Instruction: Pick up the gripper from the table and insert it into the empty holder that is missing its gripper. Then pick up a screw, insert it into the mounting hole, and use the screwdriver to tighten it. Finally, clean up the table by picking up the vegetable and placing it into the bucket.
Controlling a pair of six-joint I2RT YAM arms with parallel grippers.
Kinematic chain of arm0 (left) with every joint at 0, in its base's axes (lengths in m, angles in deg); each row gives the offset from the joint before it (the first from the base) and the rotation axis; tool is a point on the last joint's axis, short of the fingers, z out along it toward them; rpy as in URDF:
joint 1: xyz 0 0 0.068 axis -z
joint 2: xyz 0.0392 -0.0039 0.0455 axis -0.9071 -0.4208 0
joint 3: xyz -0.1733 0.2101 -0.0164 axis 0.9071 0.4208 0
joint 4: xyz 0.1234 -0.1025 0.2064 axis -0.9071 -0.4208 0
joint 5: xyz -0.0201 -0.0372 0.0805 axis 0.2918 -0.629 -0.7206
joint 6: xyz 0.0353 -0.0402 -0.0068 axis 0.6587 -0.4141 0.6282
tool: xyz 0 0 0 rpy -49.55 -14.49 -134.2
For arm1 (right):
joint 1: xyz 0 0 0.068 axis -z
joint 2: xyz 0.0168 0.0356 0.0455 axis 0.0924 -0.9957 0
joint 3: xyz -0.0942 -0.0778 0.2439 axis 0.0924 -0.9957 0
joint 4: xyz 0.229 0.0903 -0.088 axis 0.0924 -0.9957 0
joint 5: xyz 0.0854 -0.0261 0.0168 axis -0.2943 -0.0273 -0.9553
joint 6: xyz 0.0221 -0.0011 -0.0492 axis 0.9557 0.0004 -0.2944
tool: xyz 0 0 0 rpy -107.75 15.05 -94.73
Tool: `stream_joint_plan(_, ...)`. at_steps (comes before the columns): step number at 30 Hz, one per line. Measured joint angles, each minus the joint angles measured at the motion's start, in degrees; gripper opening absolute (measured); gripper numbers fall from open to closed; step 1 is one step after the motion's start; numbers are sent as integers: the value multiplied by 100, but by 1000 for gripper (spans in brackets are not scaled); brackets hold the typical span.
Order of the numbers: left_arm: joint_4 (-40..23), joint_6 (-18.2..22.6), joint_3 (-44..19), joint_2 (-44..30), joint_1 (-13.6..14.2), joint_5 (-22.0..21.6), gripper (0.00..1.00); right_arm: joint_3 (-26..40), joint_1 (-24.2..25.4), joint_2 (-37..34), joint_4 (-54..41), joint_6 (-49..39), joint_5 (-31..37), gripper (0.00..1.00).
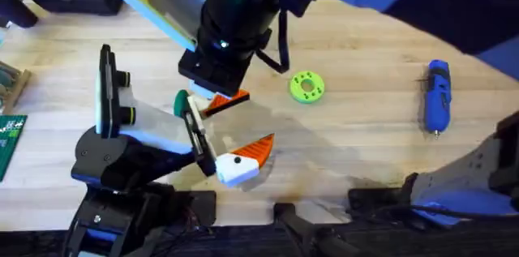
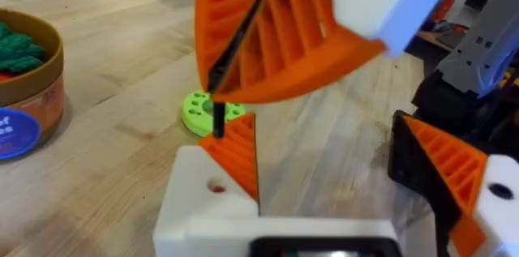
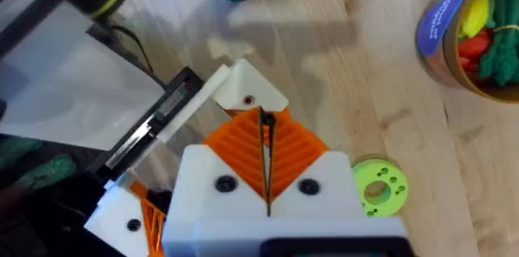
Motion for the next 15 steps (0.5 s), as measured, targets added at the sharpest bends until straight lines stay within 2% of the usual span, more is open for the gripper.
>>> stream_joint_plan(15,1,1,0,0,0,0,985,0,-27,-79,0,102,-6,7)
